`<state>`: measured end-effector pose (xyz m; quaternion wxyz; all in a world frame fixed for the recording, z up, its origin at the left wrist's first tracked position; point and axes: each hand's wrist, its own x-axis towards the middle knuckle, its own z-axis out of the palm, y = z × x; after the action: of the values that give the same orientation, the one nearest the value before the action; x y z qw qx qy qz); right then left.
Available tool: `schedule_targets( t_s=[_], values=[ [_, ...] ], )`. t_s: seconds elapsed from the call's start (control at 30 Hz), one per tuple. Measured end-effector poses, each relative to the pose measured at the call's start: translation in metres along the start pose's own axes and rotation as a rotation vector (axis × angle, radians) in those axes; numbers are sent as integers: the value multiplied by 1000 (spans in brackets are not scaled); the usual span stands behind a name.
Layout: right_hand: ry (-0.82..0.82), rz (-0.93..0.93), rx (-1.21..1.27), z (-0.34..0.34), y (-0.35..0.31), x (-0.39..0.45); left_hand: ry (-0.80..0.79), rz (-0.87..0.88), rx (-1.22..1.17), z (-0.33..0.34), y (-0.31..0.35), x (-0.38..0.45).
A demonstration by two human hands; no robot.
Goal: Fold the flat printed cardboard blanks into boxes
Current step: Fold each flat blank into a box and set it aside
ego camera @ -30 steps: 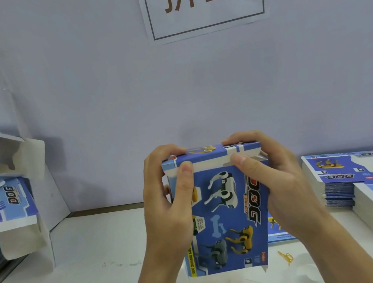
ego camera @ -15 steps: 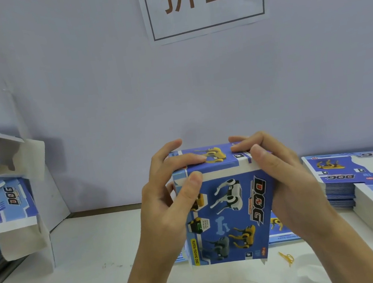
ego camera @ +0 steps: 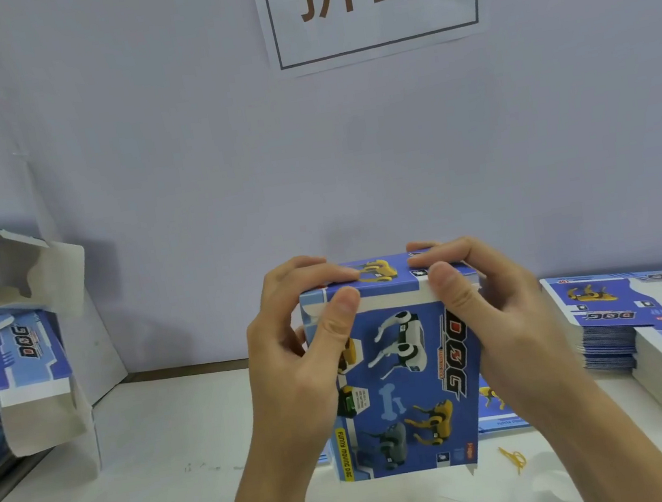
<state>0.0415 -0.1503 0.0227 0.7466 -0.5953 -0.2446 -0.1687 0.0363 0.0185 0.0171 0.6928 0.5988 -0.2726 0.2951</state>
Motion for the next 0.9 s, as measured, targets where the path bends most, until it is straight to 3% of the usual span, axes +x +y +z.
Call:
schedule_targets(
  t_s=[0.37, 0.6, 0.9],
  values=[
    [0, -7, -18, -1, 1, 0, -117, -36, -64, -9, -2, 0],
    [6, -67, -154, 12, 2, -3, -62, -91, -201, -18, -8, 1],
    [-13, -8, -4, -3, 8, -1, -130, -44, -61, -6, -3, -1]
  ],
)
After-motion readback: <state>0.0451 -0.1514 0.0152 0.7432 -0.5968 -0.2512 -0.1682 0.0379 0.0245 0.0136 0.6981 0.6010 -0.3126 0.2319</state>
